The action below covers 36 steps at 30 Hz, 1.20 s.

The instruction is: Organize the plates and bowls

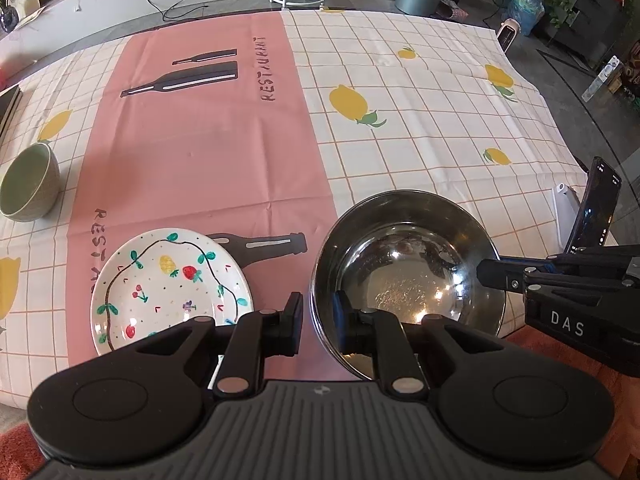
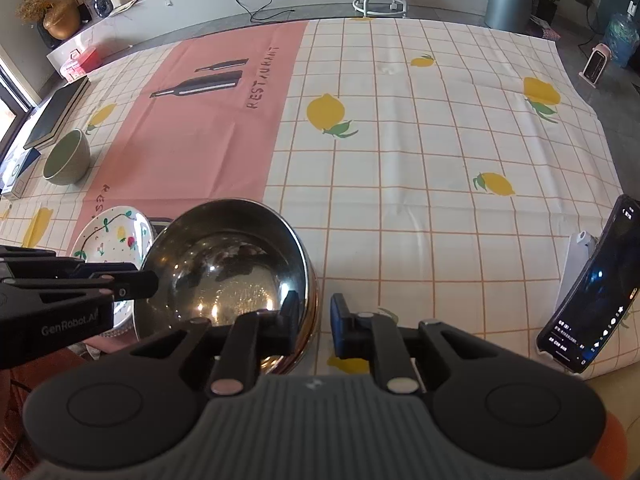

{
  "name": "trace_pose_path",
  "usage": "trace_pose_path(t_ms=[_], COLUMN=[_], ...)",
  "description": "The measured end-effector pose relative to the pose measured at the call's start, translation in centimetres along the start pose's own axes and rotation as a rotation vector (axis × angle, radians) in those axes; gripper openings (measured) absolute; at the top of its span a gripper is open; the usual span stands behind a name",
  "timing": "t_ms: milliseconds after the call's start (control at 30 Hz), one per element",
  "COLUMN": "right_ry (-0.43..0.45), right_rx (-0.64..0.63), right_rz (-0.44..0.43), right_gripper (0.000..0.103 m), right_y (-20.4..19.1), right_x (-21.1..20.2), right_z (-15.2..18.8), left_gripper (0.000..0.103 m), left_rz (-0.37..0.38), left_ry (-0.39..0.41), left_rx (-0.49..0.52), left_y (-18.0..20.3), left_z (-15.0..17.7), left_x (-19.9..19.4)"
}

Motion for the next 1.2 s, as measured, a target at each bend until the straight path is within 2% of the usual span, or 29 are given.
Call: trace_pose_path(t_ms=[333, 567, 633, 667, 800, 933, 1033, 1200], right_ry=[-0.011, 0.077, 0.104, 0.119, 0.143, 0.167, 0.209, 0.219], right_rx=[-0.011, -0.04, -0.048, -0.057, -0.077, -0.098, -0.138, -0.164], right_rz=[0.015, 0.032, 0.013, 0.002, -0.055, -0.145, -0.157, -0.152], right_gripper=[0.003, 0.007, 0.021, 0.023, 0.023, 0.023, 0.023, 0.023], right_y=[-0.2, -0.9, -1.6, -2.1, -4.3, -7.1, -9.5, -13.0], right_x=[0.8, -2.2, -3.1, -3.6, -4.6, -5.3, -5.7, -5.2], right_z=[0.3, -1.2, -1.7, -2.0, -3.1, -4.1, -5.0, -6.7], left_gripper=[0.018, 0.018, 0.018, 0.018, 0.018, 0.018, 0.018, 0.018], left_rz=[0.004, -0.023, -0.03, -0.036, -0.061, -0.125, -0.176, -0.225], left_ry=[0.012, 0.027, 0.042, 0.049, 0.078, 0.12, 0.147, 0.199], left_rx=[0.005, 0.059, 0.068, 0.07, 0.07, 0.079, 0.07, 0.045], left_y=[-0.1, -0.3, -0.7, -1.0, -2.8, -5.5, -8.1, -12.9], left_z=[-0.1, -1.0, -1.6, -1.9, -3.3, -4.6, -5.4, -6.3], left_x=[-0.8, -2.9, -3.9, -4.6, -7.2, -10.2, -12.5, -15.7])
Point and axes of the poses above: each gripper's, at about its wrist camera, not at the fingertips, and x roughly the way its jaws point, y to its right, z to its underside, the point moved 7 cm from there along x, roughly the way its jaws point, and after that the axes turned 13 degrees about z, right-handed, at the moved point
